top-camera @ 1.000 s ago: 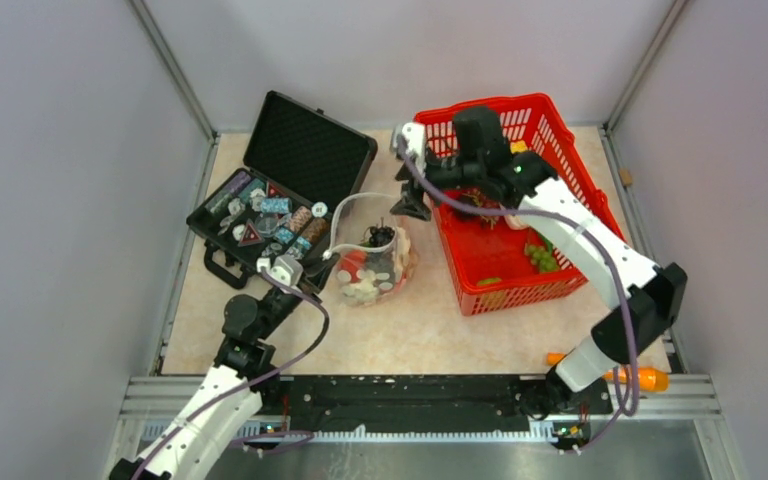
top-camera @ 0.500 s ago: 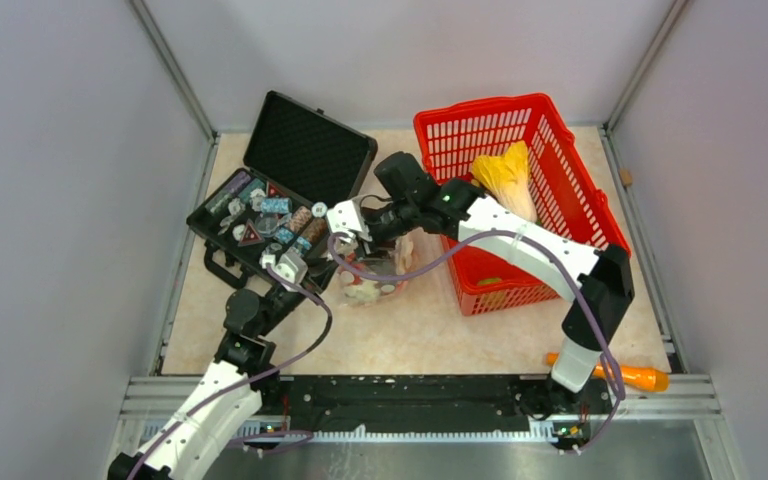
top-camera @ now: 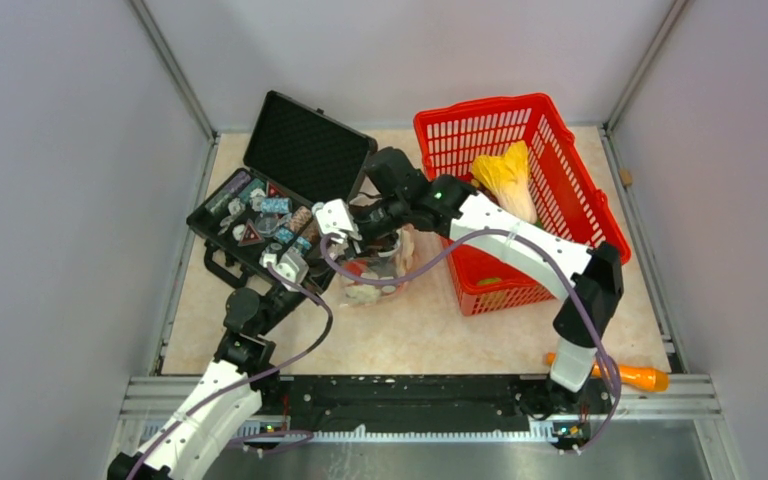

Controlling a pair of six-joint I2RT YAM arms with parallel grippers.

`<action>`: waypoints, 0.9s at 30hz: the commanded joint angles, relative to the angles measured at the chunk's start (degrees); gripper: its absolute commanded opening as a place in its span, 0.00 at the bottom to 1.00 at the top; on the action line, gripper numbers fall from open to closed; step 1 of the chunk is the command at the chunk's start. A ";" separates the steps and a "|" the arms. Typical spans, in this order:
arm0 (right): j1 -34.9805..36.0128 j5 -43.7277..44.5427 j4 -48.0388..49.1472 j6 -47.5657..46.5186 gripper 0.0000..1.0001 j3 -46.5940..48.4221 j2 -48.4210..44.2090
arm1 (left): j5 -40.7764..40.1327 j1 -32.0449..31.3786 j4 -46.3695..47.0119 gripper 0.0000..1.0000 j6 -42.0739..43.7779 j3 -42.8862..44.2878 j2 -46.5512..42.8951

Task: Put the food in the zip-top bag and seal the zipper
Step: Adjust the zipper food storage bag at the center of the board.

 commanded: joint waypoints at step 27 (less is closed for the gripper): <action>1.55 -0.85 -7.89 -3.54 0.00 8.47 5.56 | 0.74 0.25 0.98 0.00 -1.13 2.68 0.72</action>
